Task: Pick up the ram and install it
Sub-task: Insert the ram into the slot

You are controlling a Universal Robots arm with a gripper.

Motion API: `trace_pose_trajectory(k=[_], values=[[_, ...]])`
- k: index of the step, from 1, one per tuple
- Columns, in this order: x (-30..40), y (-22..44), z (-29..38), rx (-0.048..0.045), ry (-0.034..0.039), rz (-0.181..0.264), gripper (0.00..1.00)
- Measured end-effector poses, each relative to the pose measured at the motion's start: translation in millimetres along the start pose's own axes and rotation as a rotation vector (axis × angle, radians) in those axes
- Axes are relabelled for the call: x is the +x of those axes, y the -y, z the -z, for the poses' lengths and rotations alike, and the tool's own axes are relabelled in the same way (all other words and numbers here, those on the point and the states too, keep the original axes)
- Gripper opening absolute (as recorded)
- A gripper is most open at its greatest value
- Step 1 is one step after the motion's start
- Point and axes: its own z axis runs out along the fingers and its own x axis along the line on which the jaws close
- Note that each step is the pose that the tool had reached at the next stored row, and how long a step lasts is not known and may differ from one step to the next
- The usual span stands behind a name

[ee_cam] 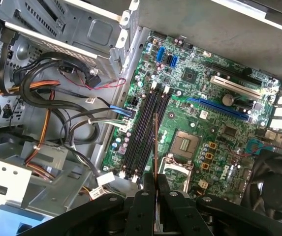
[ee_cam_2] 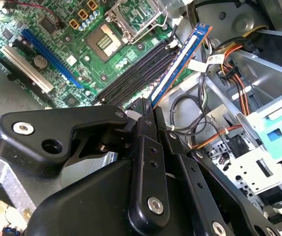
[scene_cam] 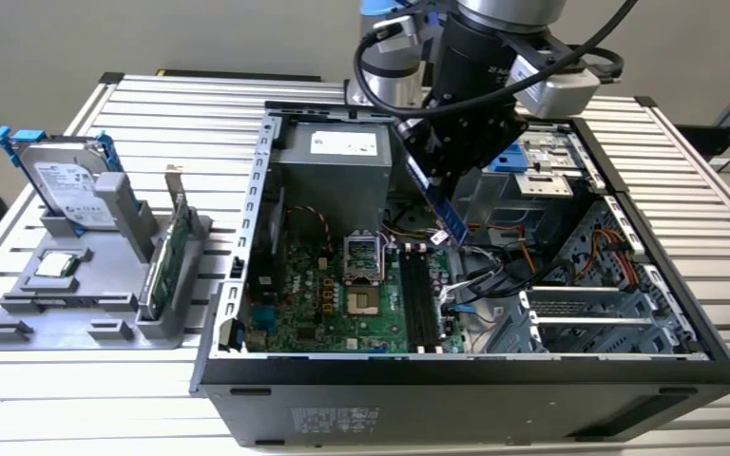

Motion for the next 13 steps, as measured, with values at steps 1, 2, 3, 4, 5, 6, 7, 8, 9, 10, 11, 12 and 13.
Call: trace_pose_trajectory(k=[1, 2, 3, 4, 5, 6, 7, 8, 9, 10, 11, 12, 13], values=[[0.0, 0.0, -0.3, -0.0002, 0.0001, 0.0, 0.0], [0.0, 0.0, -0.6, -0.0004, 0.0002, 0.0, 0.0], [0.1, 0.0, -0.9, -0.0006, 0.0002, 0.0, 0.0], [0.1, 0.0, -1.1, -0.0008, 0.0003, 0.0, 0.0], [0.1, 0.0, -1.4, -0.0011, 0.0004, 0.0, 0.0], [0.1, 0.0, -1.5, -0.0011, 0.0004, 0.0, 0.0], [0.1, 0.0, -1.6, -0.0012, 0.0005, 0.0, 0.0], [0.1, 0.0, -1.6, -0.0012, 0.0005, 0.0, 0.0], [0.0, 0.0, -1.7, -0.0011, 0.0004, 0.0, 0.0], [0.1, 0.1, -1.7, -0.0011, 0.0004, 0.0, 0.0], [0.1, 0.1, -2.0, -0.001, 0.0003, 0.0, 0.0], [0.2, 0.2, -2.5, -0.0008, 0.0002, 0.0, 0.0], [0.3, 0.4, -2.7, -0.0014, 0.0005, 0.0, 0.0]])
